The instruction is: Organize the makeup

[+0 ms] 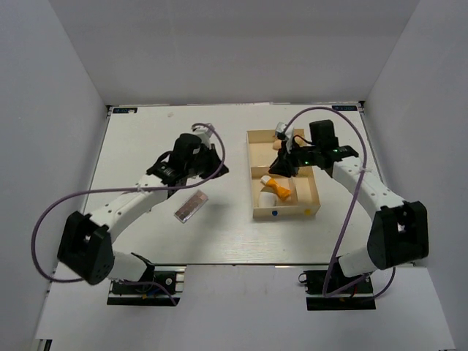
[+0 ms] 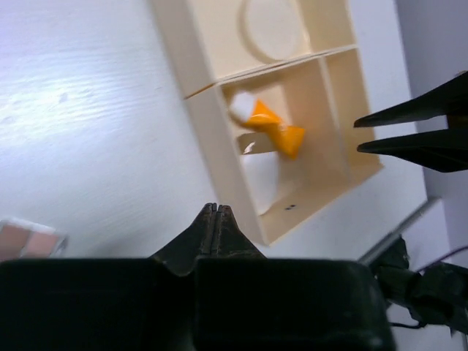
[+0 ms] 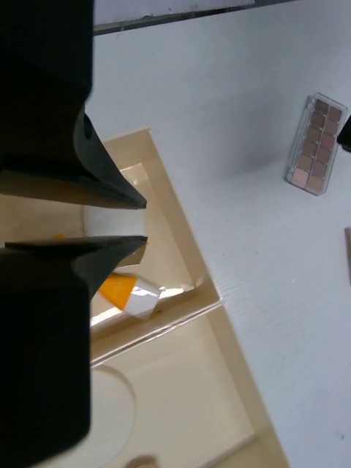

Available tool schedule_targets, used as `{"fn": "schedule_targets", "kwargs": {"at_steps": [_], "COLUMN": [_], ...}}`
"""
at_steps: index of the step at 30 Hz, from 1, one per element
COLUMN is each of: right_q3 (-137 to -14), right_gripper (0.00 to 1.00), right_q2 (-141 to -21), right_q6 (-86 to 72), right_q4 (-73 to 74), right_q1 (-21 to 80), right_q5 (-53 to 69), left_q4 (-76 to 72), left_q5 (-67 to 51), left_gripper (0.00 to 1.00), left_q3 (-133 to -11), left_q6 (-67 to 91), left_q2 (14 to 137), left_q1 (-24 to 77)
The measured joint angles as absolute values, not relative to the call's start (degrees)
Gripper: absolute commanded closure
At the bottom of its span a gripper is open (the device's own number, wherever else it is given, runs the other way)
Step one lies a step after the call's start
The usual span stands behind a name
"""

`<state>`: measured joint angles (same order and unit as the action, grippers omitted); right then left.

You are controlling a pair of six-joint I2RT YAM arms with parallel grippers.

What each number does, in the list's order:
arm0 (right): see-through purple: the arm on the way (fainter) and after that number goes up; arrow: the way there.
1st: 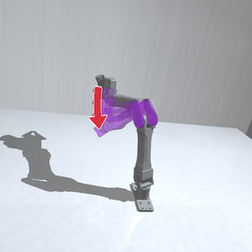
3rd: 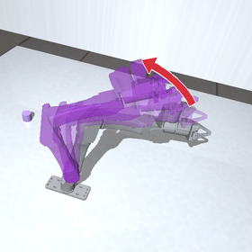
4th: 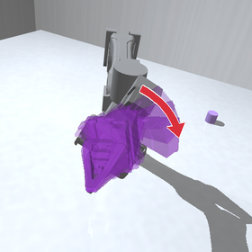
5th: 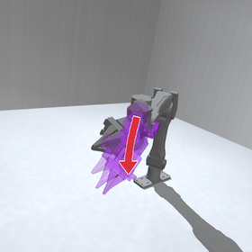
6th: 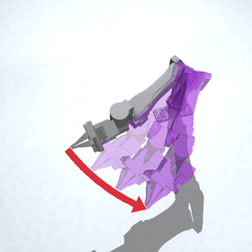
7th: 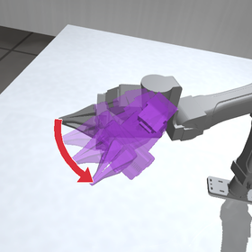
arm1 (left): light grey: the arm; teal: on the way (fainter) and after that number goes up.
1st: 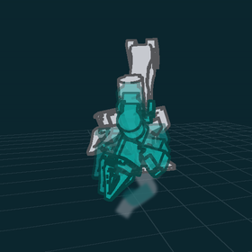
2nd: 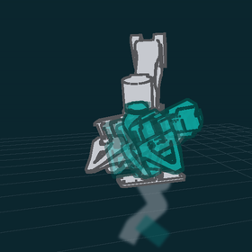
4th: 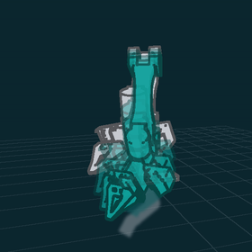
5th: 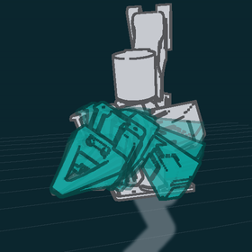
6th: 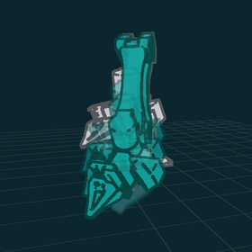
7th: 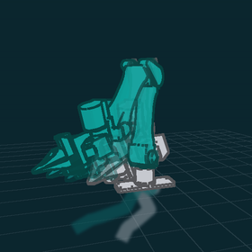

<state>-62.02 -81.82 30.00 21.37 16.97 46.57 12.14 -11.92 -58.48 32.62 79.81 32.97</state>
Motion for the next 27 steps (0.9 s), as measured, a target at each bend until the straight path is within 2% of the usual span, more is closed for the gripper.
{"fn": "schedule_targets", "kwargs": {"at_steps": [1, 5, 8, 10, 11, 12, 14, 19, 27], "right_q3": [-63.31, -69.58, -75.05, -79.72, -82.04, -84.42, -87.85, -97.86, -108.79], "right_gripper": [0.67, 0.47, 0.35, 0.3, 0.24, 0.22, 0.11, 0.11, 0.11], "right_q2": [-83.64, -90.76, -96.12, -100.66, -103.13, -105.8, -110.63, -122.06, -131.55], "right_q6": [29.65, 27.88, 25.96, 24.4, 23.86, 23.03, 22.09, 19.27, 18.39], "right_q4": [21.02, 19.73, 18.85, 18.35, 17.96, 17.37, 16.6, 18.04, 21.23], "right_q1": [18.46, 25.23, 30.11, 33.21, 34.48, 35.73, 38.2, 42.63, 46.15], "right_q5": [46.28, 43.29, 39.62, 36.71, 35.35, 33.82, 30.59, 23.18, 17.63], "left_q4": [13.69, 20.99, 27.03, 31.38, 32.97, 34.5, 37.32, 42.85, 48.58], "left_q5": [-10.35, -3.73, 0.4, 2.9, 3.77, 4.64, 6.02, 7.57, 8.05], "left_gripper": [1.0, 1.0, 1.0, 1.0, 1.0, 1.0, 0.96, 0.82, 0.82], "left_q3": [-56.73, -49.28, -44.56, -42.72, -42.33, -42.0, -41.78, -41.71, -40.73], "left_q6": [32.69, 34.72, 37.12, 39.07, 39.83, 40.64, 42.28, 45.84, 51.0], "left_q2": [77.41, 68.49, 61.06, 56.03, 54.0, 51.72, 48.01, 42.74, 37.78], "left_q1": [32.53, 31.59, 31.11, 30.79, 30.74, 30.65, 30.52, 30.52, 30.5]}}
